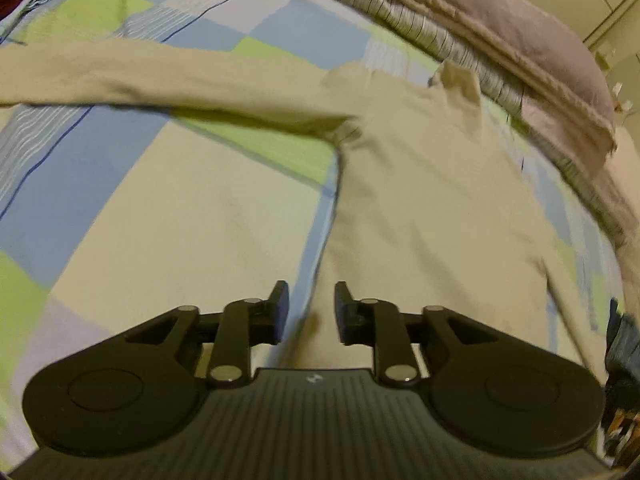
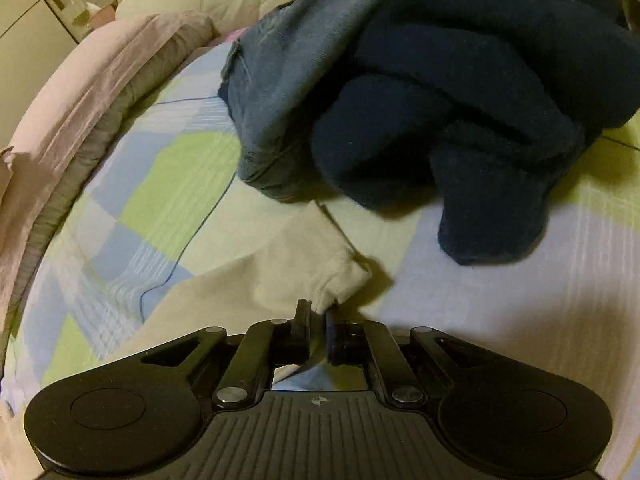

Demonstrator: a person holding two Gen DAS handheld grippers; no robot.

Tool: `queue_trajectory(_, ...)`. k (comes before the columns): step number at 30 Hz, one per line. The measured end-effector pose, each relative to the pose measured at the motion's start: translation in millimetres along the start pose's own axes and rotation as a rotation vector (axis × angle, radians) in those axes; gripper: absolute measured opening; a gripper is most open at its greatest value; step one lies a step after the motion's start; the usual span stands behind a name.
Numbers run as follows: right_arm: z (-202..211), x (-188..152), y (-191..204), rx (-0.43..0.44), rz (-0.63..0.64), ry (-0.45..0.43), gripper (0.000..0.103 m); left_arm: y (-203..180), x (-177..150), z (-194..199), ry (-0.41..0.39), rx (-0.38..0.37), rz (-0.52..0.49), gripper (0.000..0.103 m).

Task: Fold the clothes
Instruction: 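Smooth the shirt body flat with the left gripper, then open it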

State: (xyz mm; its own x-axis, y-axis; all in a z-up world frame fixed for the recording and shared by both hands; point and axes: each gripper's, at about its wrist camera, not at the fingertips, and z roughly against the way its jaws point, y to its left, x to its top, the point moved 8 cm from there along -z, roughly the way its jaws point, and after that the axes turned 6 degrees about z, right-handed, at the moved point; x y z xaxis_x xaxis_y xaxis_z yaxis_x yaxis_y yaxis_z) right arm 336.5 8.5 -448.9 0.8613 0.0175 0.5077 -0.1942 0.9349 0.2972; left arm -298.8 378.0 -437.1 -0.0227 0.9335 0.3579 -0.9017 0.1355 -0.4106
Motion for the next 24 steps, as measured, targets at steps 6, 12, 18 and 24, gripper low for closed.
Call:
queue_trajectory(6, 63.0, -69.5, 64.1, 0.254, 0.258, 0.126, 0.053, 24.9, -36.5, 23.7, 0.073, -0.034, -0.002, 0.029)
queue_trajectory(12, 124.9, -220.3, 116.9, 0.561, 0.477, 0.476, 0.053, 44.5, -82.3, 36.7, 0.174, -0.112, 0.051, 0.035)
queue_trajectory(18, 128.1, -287.1, 119.5, 0.581, 0.456, 0.559, 0.052, 49.8, -109.8, 34.0, 0.224, -0.211, 0.088, 0.022)
queue_trajectory(24, 155.7, -277.1, 118.6, 0.545, 0.428, 0.516, 0.002, 45.5, -99.9, 64.8, 0.165, -0.317, 0.034, 0.001)
